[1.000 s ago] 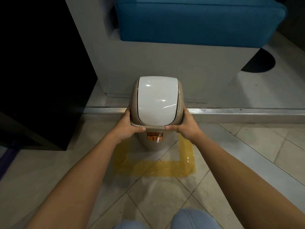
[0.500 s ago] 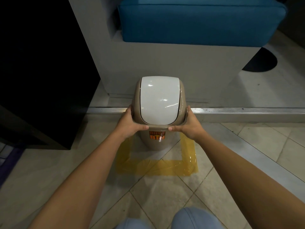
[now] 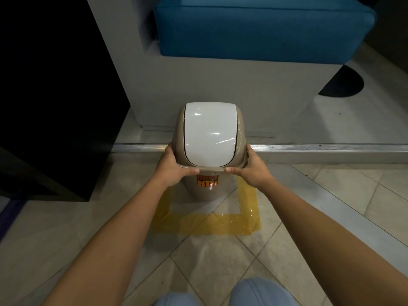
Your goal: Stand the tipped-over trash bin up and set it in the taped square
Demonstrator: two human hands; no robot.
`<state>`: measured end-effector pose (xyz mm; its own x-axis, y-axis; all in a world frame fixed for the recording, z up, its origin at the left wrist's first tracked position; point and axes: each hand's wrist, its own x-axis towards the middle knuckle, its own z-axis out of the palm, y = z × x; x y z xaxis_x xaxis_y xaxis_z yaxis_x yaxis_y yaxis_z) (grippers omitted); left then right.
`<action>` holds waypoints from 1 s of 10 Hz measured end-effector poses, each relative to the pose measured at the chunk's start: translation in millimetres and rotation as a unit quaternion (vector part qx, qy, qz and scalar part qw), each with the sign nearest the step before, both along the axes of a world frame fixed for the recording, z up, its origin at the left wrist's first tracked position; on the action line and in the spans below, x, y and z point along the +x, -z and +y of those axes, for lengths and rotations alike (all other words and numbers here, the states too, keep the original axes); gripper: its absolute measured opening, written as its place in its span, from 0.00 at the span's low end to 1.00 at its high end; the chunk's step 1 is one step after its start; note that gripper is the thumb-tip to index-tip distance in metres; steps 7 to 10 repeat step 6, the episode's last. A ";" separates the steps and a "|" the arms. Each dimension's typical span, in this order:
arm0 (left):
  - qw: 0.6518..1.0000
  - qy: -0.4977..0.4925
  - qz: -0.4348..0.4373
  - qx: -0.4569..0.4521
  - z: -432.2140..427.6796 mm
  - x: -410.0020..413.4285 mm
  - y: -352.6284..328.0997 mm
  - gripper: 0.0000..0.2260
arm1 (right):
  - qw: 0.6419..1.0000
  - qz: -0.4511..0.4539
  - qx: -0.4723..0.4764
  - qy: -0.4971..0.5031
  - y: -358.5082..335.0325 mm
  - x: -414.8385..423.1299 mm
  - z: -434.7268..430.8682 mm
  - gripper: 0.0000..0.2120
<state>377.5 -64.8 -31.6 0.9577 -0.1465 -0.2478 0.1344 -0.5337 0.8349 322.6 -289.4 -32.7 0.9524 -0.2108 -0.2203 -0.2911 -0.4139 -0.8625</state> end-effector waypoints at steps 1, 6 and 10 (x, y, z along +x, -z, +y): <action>1.000 -0.001 -0.005 0.002 0.0 -1.6 -0.2 0.49 | 1.000 -0.001 0.000 0.001 -0.5 -0.6 0.9 0.48; 0.997 -0.068 -0.015 0.028 10.6 -21.7 -10.8 0.49 | 0.994 0.000 -0.087 0.059 -22.2 -9.2 7.9 0.55; 0.997 -0.068 -0.015 0.028 10.6 -21.7 -10.8 0.49 | 0.994 0.000 -0.087 0.059 -22.2 -9.2 7.9 0.55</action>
